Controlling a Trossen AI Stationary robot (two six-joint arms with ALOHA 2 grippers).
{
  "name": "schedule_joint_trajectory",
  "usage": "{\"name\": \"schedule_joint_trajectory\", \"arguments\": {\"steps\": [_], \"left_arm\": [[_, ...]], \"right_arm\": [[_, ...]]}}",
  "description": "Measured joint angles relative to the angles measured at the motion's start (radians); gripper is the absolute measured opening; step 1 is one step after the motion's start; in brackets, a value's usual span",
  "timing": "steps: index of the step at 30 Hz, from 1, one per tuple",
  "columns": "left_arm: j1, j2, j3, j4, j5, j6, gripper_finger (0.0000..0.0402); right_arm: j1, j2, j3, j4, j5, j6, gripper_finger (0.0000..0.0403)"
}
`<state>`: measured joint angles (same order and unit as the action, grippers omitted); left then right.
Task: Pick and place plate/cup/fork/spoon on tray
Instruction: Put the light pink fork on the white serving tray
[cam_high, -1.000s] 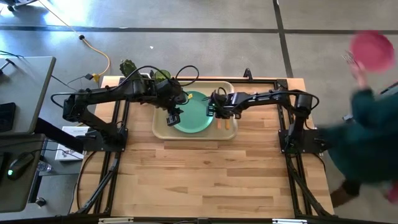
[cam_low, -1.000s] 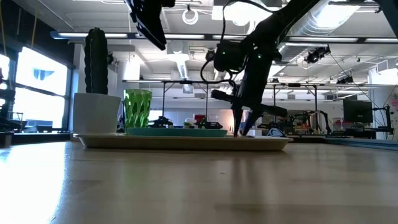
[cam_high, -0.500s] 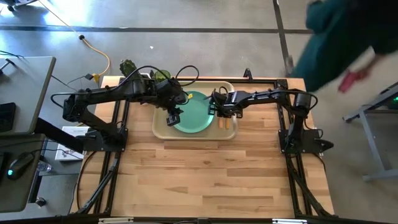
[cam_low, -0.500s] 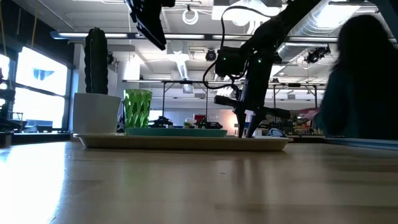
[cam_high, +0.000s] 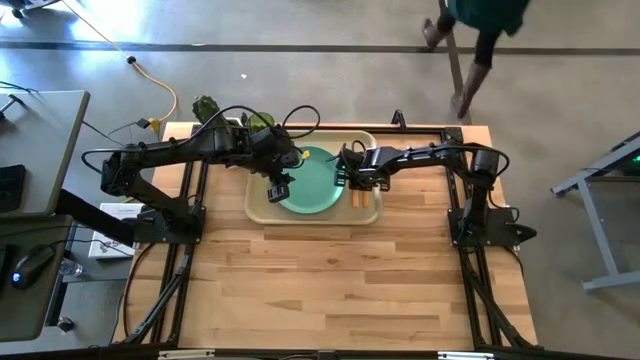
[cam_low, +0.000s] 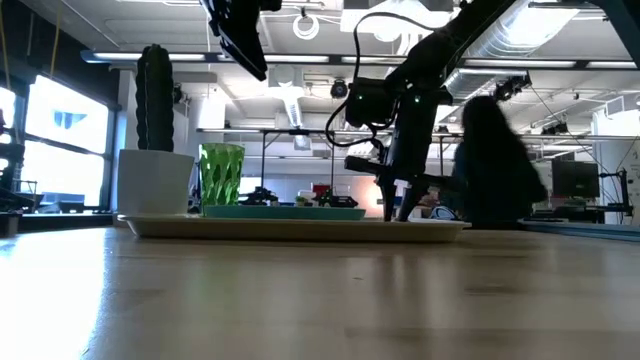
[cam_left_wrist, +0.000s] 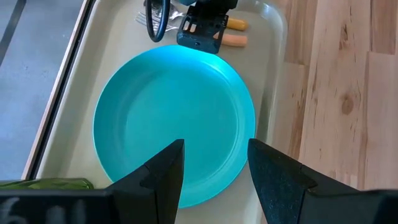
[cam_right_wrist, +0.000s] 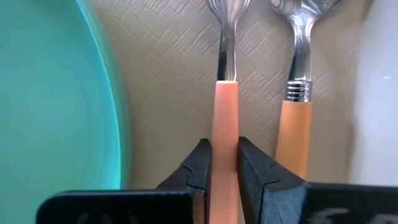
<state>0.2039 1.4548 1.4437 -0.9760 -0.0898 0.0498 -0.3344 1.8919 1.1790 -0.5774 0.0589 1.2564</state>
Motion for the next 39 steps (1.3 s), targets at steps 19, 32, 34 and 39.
{"name": "schedule_joint_trajectory", "arguments": {"steps": [19,32,34,39], "left_arm": [[0.000,0.000,0.000,0.000,0.000,0.000,0.0166],[0.000,0.000,0.000,0.000,0.000,0.000,0.0166],[0.000,0.000,0.000,0.000,0.000,0.000,0.0166],[0.000,0.000,0.000,0.000,0.000,0.000,0.0166]], "right_arm": [[0.000,0.000,0.000,-0.002,0.002,0.000,0.0053],[0.000,0.000,0.000,-0.002,0.001,0.000,0.0057],[0.000,0.000,0.000,-0.002,0.001,0.000,0.0064],[0.000,0.000,0.000,-0.002,0.001,0.000,0.0094]]}}
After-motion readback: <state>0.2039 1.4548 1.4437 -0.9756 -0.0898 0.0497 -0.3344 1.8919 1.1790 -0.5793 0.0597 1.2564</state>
